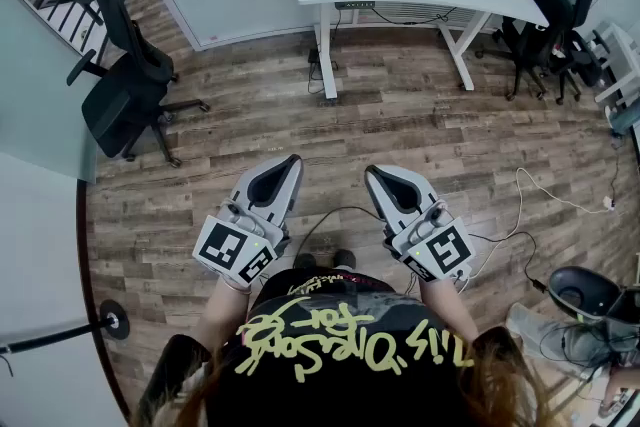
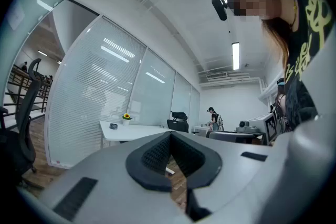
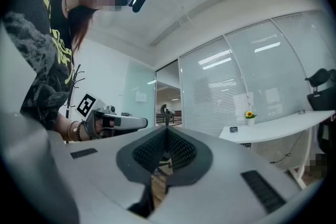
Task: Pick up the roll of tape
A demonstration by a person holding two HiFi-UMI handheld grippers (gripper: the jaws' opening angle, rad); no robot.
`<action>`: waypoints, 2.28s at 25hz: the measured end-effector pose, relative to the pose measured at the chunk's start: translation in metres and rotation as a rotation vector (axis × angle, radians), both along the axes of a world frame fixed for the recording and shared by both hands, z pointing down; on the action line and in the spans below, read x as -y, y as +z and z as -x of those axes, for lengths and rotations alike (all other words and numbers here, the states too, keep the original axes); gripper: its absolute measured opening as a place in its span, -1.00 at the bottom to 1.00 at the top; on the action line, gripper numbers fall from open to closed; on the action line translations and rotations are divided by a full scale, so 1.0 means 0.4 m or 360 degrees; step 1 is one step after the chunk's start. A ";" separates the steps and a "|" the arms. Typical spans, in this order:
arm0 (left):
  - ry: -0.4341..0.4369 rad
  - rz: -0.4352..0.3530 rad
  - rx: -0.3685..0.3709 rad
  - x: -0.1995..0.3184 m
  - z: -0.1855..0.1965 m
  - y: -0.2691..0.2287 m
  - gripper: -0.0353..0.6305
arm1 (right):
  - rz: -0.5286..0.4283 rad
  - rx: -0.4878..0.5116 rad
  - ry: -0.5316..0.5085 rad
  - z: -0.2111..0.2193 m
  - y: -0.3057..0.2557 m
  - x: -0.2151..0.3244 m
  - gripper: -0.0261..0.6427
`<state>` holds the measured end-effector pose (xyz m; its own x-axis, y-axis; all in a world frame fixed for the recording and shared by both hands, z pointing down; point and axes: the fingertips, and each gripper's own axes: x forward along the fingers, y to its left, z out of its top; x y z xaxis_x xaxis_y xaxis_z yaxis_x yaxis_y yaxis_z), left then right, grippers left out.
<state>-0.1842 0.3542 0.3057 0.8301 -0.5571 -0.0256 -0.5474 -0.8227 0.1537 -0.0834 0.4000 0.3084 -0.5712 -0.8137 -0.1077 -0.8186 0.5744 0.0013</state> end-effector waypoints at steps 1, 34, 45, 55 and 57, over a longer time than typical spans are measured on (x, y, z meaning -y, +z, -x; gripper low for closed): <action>0.0002 -0.0002 0.0000 0.000 0.003 0.001 -0.92 | 0.0003 -0.0005 0.0001 0.004 0.003 0.001 -0.91; -0.0202 -0.0067 0.0021 0.005 0.073 0.004 -0.05 | -0.0007 -0.0024 0.0385 -0.060 0.011 -0.002 -0.09; -0.0289 -0.0070 0.0038 0.000 0.082 0.008 0.26 | -0.0008 -0.0034 0.0414 -0.090 0.017 -0.023 -0.04; -0.0306 -0.0103 0.0039 -0.024 0.012 0.001 0.26 | -0.0023 -0.0043 0.0368 -0.159 0.016 -0.039 -0.04; -0.0324 -0.0117 0.0036 -0.031 -0.008 -0.001 0.26 | -0.0027 -0.0037 0.0348 -0.179 0.019 -0.040 -0.04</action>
